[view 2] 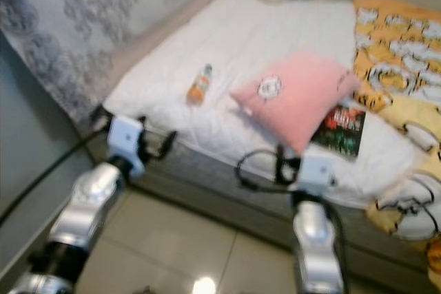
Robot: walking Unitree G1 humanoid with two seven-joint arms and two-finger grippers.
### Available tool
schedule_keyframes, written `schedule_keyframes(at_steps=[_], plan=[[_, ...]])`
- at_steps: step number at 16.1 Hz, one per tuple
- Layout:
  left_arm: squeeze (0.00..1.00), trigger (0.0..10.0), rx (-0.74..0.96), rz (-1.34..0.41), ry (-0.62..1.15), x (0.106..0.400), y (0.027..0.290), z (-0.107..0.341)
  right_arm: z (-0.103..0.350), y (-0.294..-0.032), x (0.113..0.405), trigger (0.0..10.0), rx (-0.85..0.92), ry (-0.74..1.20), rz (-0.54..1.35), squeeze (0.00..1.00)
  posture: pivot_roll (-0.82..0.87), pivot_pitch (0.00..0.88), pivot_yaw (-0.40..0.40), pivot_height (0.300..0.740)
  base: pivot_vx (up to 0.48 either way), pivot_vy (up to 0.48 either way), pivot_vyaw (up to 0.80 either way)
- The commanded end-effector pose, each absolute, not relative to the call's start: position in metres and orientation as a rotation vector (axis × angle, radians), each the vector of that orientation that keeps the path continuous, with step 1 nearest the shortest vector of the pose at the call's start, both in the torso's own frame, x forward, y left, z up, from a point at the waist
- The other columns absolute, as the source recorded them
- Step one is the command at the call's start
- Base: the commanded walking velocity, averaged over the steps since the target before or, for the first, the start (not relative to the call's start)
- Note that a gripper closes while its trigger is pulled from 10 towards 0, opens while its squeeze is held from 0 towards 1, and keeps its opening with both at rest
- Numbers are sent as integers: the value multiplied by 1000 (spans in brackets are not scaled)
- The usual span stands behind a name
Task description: Clean up the room
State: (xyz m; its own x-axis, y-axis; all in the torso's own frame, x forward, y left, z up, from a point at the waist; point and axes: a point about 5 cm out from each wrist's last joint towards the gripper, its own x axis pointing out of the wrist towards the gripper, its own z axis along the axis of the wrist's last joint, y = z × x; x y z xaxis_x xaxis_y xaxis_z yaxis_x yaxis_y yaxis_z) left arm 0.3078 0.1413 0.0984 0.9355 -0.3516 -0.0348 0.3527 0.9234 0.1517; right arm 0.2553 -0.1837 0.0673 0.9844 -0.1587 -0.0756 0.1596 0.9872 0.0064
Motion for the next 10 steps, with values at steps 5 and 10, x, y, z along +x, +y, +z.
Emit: schedule_keyframes(at_steps=[5, 10], plan=[[1000, 10000, 110, -345, 28, 311, 139, 96, 67, -189, 260, 10000, 7, 84, -167, 0, 77, 0, -4, 740, 0, 0, 0], [0, 10000, -15, -359, 43, 311, 133, 93, 71, -183, 261, 10000, -35, 58, -123, 0, 72, 0, -8, 740, 262, 0, 0]])
